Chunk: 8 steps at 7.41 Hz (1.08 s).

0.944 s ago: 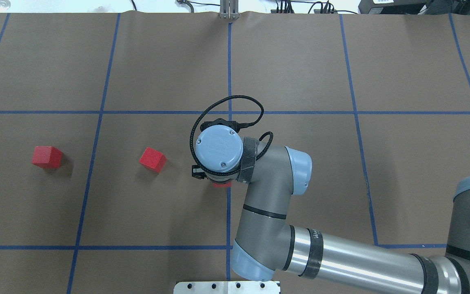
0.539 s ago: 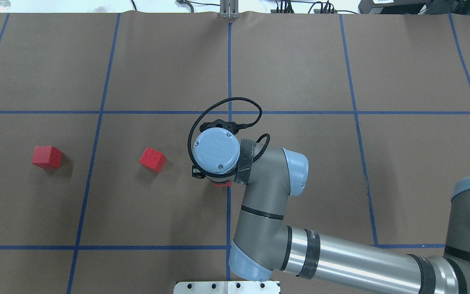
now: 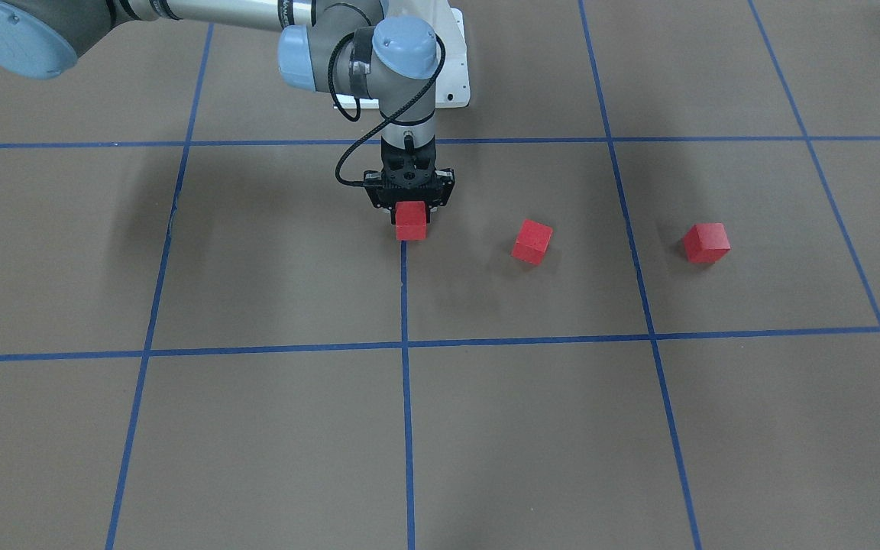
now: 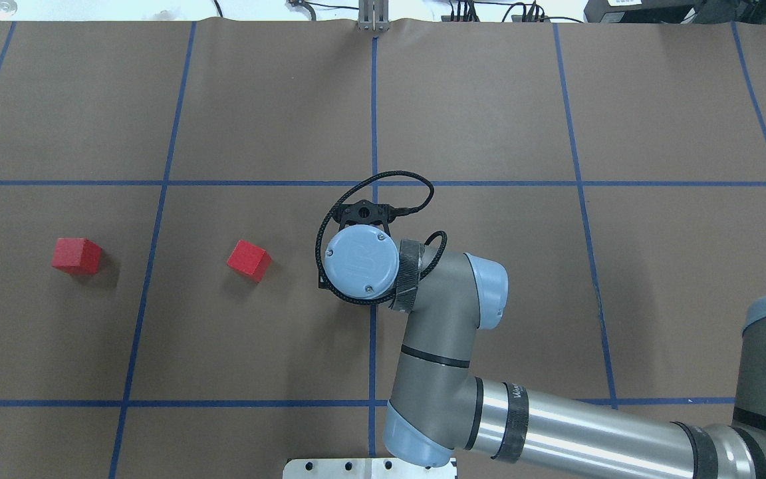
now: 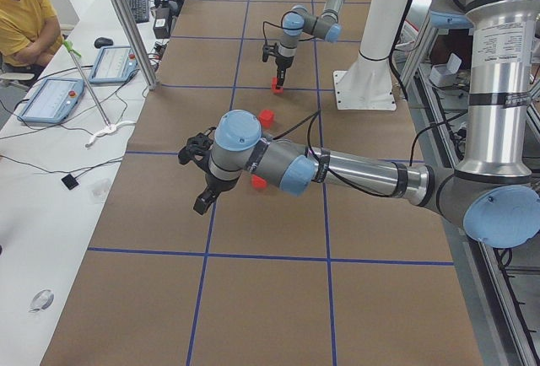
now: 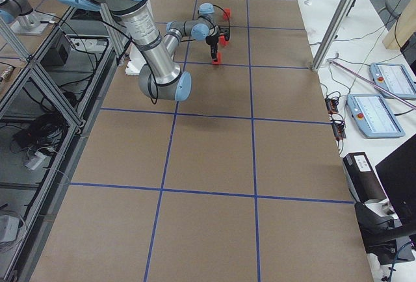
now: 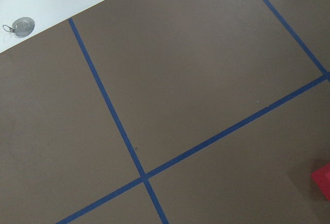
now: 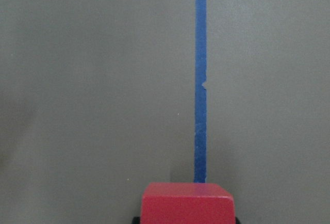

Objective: Form red blocks into L shape at center
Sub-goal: 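Lower the red cube onto the center grid line and open the right gripper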

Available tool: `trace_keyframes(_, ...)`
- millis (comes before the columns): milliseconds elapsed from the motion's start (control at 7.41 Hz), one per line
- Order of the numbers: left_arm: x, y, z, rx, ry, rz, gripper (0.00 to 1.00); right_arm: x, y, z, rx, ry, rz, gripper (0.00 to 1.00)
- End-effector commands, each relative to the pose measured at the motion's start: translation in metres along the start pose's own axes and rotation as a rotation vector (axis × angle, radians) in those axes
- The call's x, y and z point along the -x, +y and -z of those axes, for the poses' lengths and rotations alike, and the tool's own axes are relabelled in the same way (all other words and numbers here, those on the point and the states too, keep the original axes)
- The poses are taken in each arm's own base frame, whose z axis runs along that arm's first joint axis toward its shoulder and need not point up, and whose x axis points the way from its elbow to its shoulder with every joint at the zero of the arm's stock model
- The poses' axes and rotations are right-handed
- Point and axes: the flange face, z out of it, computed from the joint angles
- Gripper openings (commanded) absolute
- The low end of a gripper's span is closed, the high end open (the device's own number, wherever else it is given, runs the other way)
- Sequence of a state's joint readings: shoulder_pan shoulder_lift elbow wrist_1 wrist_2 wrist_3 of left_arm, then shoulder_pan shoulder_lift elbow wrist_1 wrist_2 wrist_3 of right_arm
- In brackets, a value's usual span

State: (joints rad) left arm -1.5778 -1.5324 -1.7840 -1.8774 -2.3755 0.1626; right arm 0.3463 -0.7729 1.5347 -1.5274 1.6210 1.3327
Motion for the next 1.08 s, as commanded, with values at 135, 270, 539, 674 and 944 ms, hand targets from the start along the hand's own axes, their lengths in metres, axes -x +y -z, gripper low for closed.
trace_keyframes(135, 0.0003, 0.0001, 0.0003, 0.000, -0.001, 0.000, 1.00, -0.0050, 0.0006, -0.0028, -0.003, -0.004, -0.011, 0.02)
trace_keyframes(270, -0.0002, -0.0001, -0.0003, 0.000, 0.000, -0.001, 1.00, -0.0064, 0.0020, -0.0046, 0.000, 0.000, -0.010, 0.02)
trace_keyframes(539, -0.0001, 0.0000, -0.0004, 0.002, 0.000, 0.000, 1.00, -0.0073, 0.0011, -0.0040, 0.005, 0.026, -0.013, 0.02)
trace_keyframes(674, -0.0001, 0.0000, -0.0004, 0.002, 0.000, 0.000, 1.00, -0.0075, 0.0012, -0.0042, 0.005, 0.027, -0.013, 0.10)
trace_keyframes(944, -0.0001, 0.0000, -0.0004, 0.002, 0.000, 0.000, 1.00, -0.0052, 0.0018, -0.0032, 0.005, 0.021, -0.013, 0.65)
